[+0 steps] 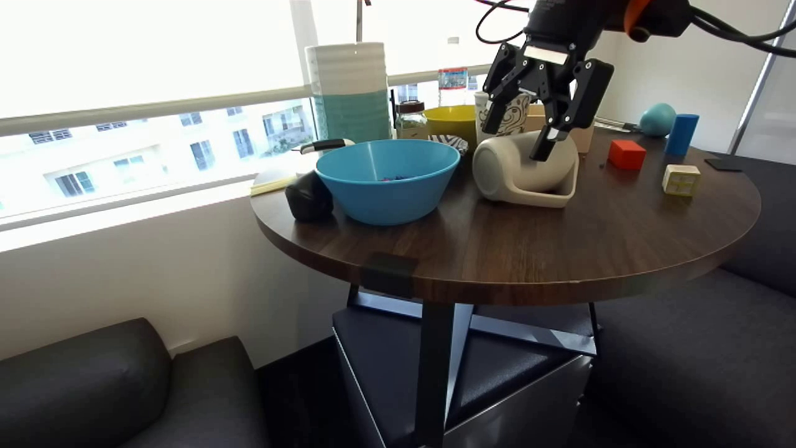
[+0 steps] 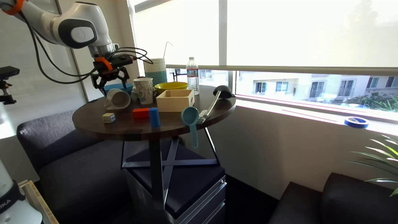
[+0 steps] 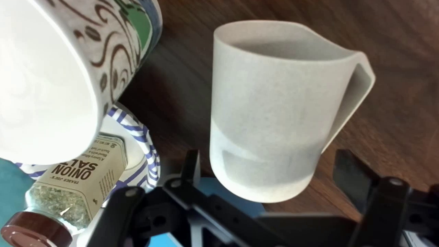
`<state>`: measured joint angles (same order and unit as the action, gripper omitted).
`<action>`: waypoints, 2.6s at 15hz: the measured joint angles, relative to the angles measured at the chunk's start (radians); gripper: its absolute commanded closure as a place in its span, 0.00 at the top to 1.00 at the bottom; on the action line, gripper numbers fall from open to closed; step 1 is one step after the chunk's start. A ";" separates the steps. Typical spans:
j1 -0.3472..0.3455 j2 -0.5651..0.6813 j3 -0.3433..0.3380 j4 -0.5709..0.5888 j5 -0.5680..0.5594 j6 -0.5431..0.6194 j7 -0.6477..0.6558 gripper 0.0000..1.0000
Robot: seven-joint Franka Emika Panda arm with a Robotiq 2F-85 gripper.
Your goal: Flip the mug over on the table
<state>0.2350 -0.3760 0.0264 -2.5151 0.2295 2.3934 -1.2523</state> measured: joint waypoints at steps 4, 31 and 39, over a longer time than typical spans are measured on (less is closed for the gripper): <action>0.000 0.045 0.000 0.017 0.000 0.001 -0.010 0.74; -0.093 -0.096 -0.203 -0.171 1.003 -0.216 -0.659 0.63; -0.174 -0.039 -0.140 -0.187 1.183 -0.249 -0.775 0.63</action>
<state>0.0607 -0.4151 -0.1132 -2.7025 1.4128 2.1443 -2.0275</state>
